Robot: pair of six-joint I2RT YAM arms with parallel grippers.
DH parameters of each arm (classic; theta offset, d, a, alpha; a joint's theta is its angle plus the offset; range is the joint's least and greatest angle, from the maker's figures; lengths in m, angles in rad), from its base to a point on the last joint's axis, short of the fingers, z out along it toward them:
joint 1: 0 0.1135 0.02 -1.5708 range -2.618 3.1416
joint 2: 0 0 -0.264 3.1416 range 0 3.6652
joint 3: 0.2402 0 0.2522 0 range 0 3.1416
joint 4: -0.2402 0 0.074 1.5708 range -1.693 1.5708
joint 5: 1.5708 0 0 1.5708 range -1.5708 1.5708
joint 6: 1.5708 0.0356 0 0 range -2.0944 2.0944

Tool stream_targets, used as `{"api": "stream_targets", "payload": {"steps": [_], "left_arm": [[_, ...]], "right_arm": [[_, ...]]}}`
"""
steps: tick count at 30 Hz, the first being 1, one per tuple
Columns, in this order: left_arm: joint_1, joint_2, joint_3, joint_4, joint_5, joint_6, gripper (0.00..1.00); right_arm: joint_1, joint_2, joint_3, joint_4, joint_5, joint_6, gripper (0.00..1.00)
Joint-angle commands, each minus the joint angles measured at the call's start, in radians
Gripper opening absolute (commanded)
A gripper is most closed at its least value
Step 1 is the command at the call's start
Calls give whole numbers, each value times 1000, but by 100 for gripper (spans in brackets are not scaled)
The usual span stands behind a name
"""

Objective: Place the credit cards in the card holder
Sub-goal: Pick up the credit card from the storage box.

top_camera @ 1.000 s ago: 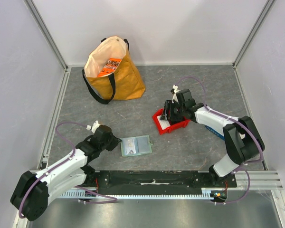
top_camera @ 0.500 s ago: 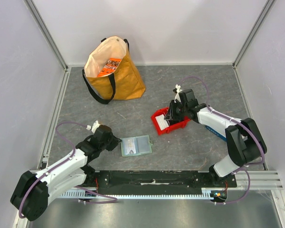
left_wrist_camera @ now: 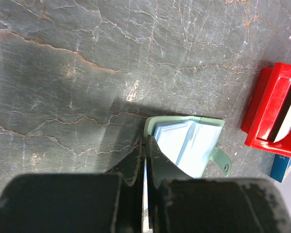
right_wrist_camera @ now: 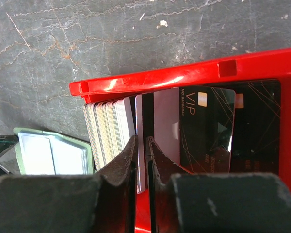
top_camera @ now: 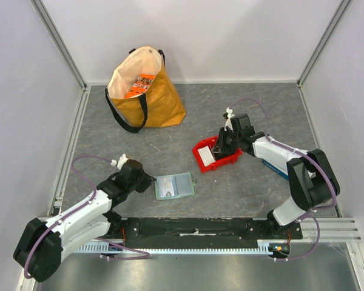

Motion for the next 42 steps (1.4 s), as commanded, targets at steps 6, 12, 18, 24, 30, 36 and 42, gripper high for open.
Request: {"api": "stream_targets", "payload": {"steps": [6, 12, 18, 24, 30, 36, 42], "left_arm": [[8, -9, 4, 32, -7, 27, 2], [6, -13, 4, 34, -10, 27, 2], [8, -11, 3, 35, -10, 27, 2], [8, -8, -2, 41, -5, 24, 2], [8, -5, -4, 49, -1, 22, 2], [8, -3, -5, 51, -1, 17, 2], [8, -3, -5, 48, -2, 17, 2]], "right_arm": [[-3, 23, 12, -41, 142, -44, 14], [-3, -9, 21, -70, 198, -50, 14], [-4, -40, 29, -113, 261, -69, 13], [-3, -58, 32, -148, 313, -83, 13], [-3, -44, 47, -174, 340, -98, 12], [-3, -17, 49, -147, 257, -101, 13], [-1, 17, 52, -111, 217, -92, 13]]}}
